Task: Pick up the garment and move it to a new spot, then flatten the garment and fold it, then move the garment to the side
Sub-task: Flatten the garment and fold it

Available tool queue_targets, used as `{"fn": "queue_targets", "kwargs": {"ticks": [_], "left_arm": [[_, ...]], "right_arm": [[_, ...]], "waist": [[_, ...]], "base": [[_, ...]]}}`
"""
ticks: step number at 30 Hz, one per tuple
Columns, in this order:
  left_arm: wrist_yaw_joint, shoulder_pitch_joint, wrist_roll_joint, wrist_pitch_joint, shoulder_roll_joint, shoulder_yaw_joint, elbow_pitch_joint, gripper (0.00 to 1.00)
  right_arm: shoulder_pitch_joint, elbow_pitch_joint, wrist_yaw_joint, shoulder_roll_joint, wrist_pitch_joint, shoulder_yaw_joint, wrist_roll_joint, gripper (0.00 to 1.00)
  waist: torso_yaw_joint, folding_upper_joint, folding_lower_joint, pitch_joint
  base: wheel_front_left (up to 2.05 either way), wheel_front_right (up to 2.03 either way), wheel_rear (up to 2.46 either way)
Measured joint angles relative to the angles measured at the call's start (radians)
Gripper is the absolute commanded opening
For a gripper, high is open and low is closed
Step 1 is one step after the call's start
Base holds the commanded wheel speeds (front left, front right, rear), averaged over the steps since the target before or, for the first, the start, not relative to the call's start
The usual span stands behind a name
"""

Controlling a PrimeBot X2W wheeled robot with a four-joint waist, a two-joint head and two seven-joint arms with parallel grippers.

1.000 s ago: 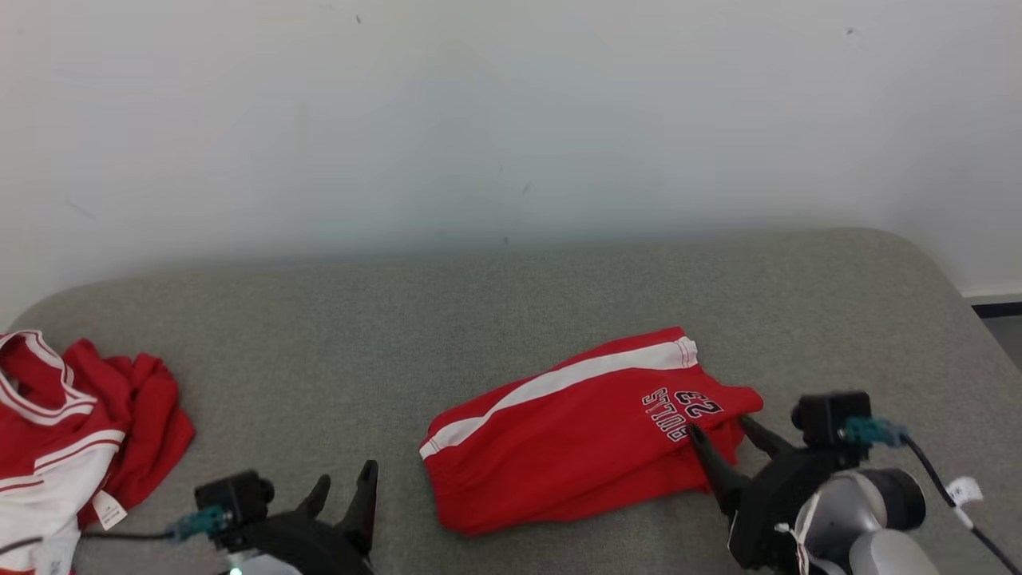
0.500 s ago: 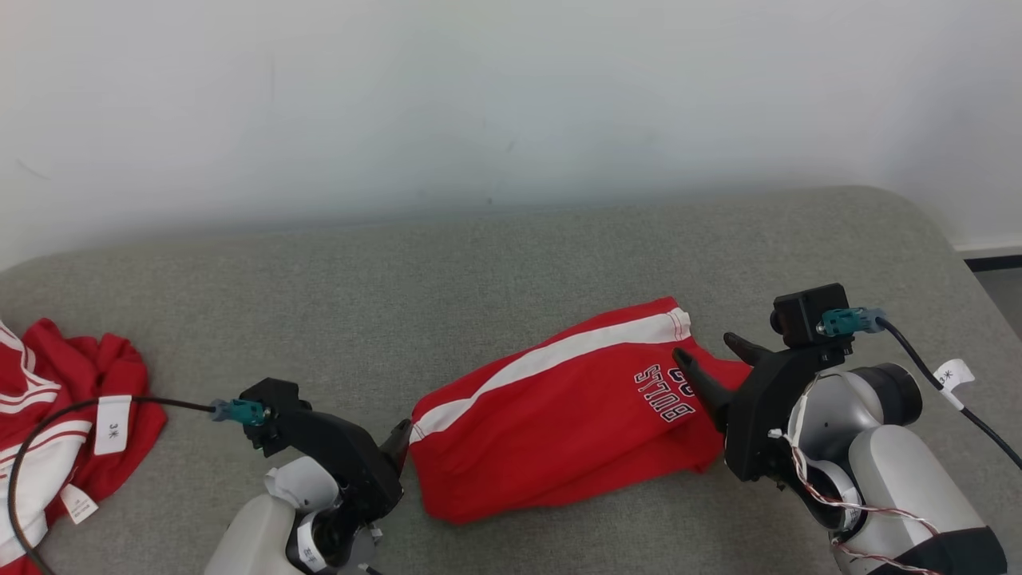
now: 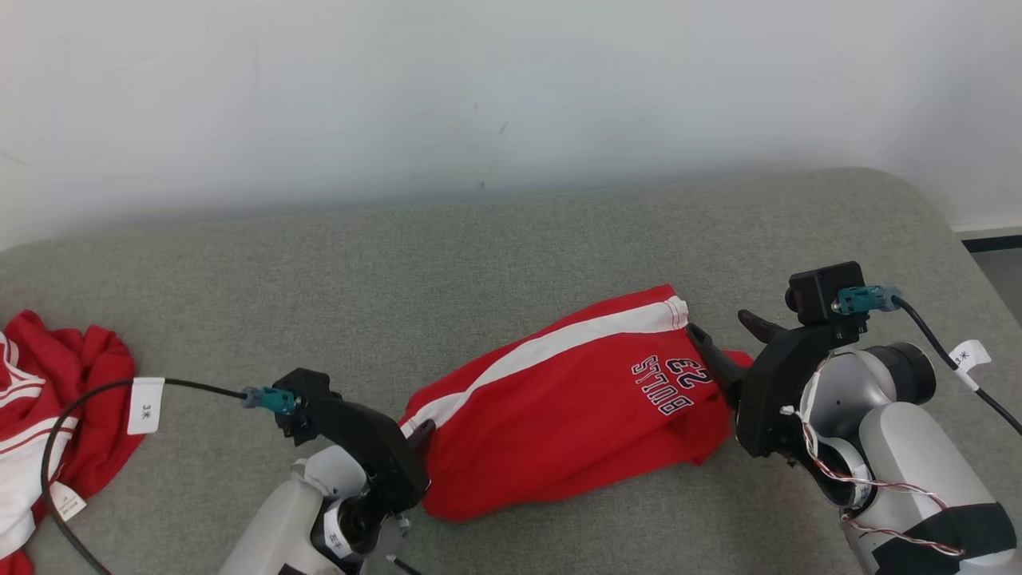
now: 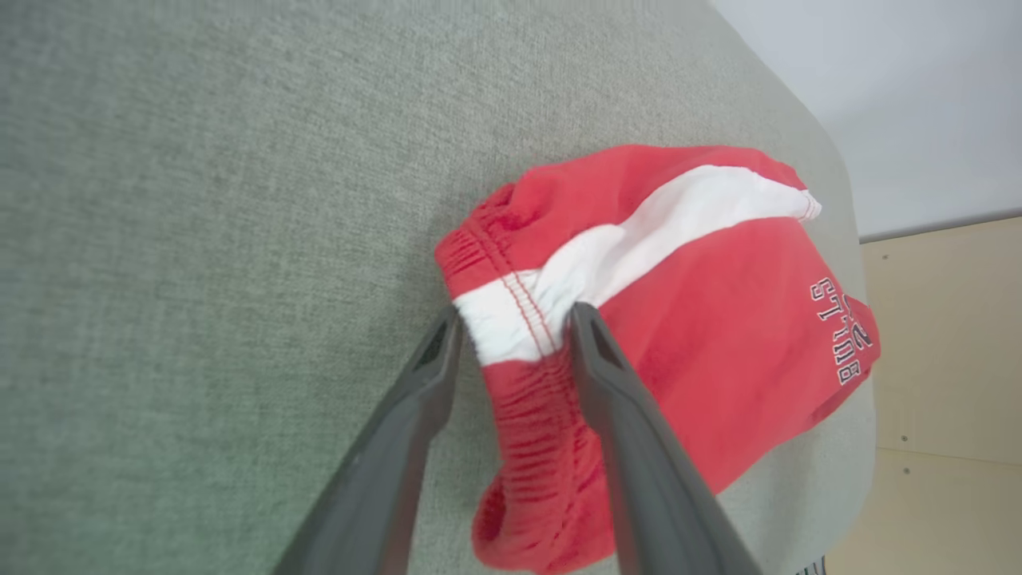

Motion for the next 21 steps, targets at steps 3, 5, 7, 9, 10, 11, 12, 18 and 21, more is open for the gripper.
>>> {"fn": "queue_targets", "kwargs": {"ticks": [3,5,7,9,10,11,12,18,21], "left_arm": [[-0.002,-0.017,0.002,-0.029,0.000,-0.018,0.006,0.35],[-0.010,-0.029,0.004,-0.043,0.000,-0.029,0.021,0.00],[-0.019,-0.042,0.013,-0.060,0.000,-0.037,0.023,0.00],[-0.027,-0.055,0.025,-0.074,0.000,-0.049,0.025,0.00],[-0.029,-0.060,0.026,-0.078,0.000,-0.056,0.024,0.00],[-0.036,-0.063,0.026,-0.078,0.000,-0.064,0.023,0.00],[-0.038,-0.068,0.026,-0.080,0.000,-0.074,0.020,0.00],[-0.054,-0.080,0.023,-0.087,0.000,-0.149,-0.019,0.00],[-0.061,-0.095,0.014,-0.096,0.000,-0.185,-0.049,0.00]], "right_arm": [[-0.005,0.013,0.000,-0.005,-0.001,-0.003,0.000,1.00],[-0.034,0.046,0.000,-0.014,0.003,-0.007,0.001,1.00],[-0.064,0.085,0.000,-0.016,0.020,-0.015,0.005,1.00],[-0.093,0.132,0.000,-0.021,0.026,-0.020,0.004,1.00],[-0.112,0.160,0.000,-0.025,0.025,-0.026,-0.004,1.00],[-0.133,0.186,0.000,-0.031,0.017,-0.028,-0.017,1.00],[-0.154,0.220,0.000,-0.038,0.014,-0.038,-0.030,1.00],[-0.251,0.429,0.000,-0.050,-0.004,-0.105,-0.089,1.00],[-0.301,0.498,0.000,-0.048,-0.004,-0.114,-0.111,1.00]], "waist": [[0.003,0.0000,0.0000,0.003],[0.008,0.0000,0.0000,0.010],[0.014,0.0000,0.0000,0.017],[0.022,0.0000,0.0000,0.026],[0.026,0.0000,0.0000,0.032],[0.032,0.0000,0.0000,0.037],[0.039,0.0000,0.0000,0.043],[0.091,0.0000,0.0000,0.082],[0.119,0.0000,-0.0001,0.106]], "base": [[0.00,0.00,0.00],[0.00,0.00,0.00],[0.00,0.00,0.00],[0.00,0.00,0.00],[0.00,0.00,0.00],[0.00,0.00,0.00],[0.00,0.00,0.00],[0.00,0.00,0.00],[0.00,0.00,0.00]]}}
